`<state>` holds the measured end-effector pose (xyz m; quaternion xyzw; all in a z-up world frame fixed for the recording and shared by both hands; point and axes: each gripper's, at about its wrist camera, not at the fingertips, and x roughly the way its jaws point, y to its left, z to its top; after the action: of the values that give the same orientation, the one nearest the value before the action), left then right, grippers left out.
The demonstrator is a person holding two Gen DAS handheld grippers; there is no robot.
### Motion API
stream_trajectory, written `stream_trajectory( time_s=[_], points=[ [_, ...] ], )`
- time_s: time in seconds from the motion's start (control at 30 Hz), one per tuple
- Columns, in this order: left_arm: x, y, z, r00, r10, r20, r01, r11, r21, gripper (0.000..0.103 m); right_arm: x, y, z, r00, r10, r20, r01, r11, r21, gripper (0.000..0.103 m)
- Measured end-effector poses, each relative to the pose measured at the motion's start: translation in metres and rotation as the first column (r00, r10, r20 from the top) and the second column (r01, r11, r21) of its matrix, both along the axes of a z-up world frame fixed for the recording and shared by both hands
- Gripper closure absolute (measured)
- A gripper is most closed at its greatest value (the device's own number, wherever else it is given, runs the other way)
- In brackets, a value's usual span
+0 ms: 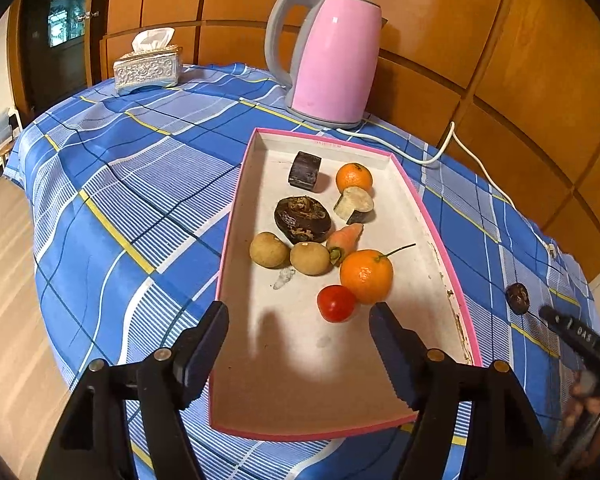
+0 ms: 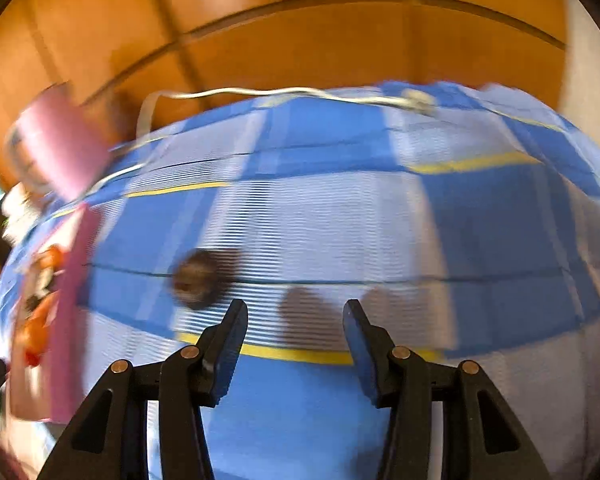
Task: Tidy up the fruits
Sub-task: 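Reach the right tool to the dark round item and grasp it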
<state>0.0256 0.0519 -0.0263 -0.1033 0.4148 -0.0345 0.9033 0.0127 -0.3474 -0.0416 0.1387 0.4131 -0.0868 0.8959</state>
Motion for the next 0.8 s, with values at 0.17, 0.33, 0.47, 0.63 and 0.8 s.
stream_trajectory(
  time_s=[0.17, 0.33, 0.47, 0.63, 0.8],
  points=[
    [0.001, 0.002, 0.000, 1.000, 0.006, -0.005, -0.006, 1.000, -0.002, 0.029, 0.028, 0.034, 0.008, 0.992, 0.123, 0.003, -0.123, 0.992, -0.040, 0.039],
    [0.002, 0.005, -0.001, 1.000, 0.017, -0.009, -0.017, 1.000, -0.002, 0.026, 0.054, 0.047, -0.005, 0.986, 0.157, -0.059, -0.162, 0.983, -0.086, 0.039],
    [0.003, 0.005, -0.001, 1.000, 0.022, -0.011, -0.022, 1.000, 0.002, 0.026, 0.067, 0.055, -0.021, 0.979, 0.158, -0.130, -0.176, 0.974, -0.145, 0.059],
    [0.003, 0.005, -0.002, 1.000, 0.026, -0.015, -0.026, 1.000, 0.003, 0.026, 0.058, 0.059, -0.023, 0.982, 0.169, -0.084, -0.183, 0.964, -0.196, 0.059],
    [0.001, 0.005, -0.002, 0.999, 0.036, -0.015, -0.036, 0.999, 0.004, 0.025, 0.055, 0.055, -0.024, 0.982, 0.180, -0.051, -0.187, 0.965, -0.183, 0.059]
  ],
)
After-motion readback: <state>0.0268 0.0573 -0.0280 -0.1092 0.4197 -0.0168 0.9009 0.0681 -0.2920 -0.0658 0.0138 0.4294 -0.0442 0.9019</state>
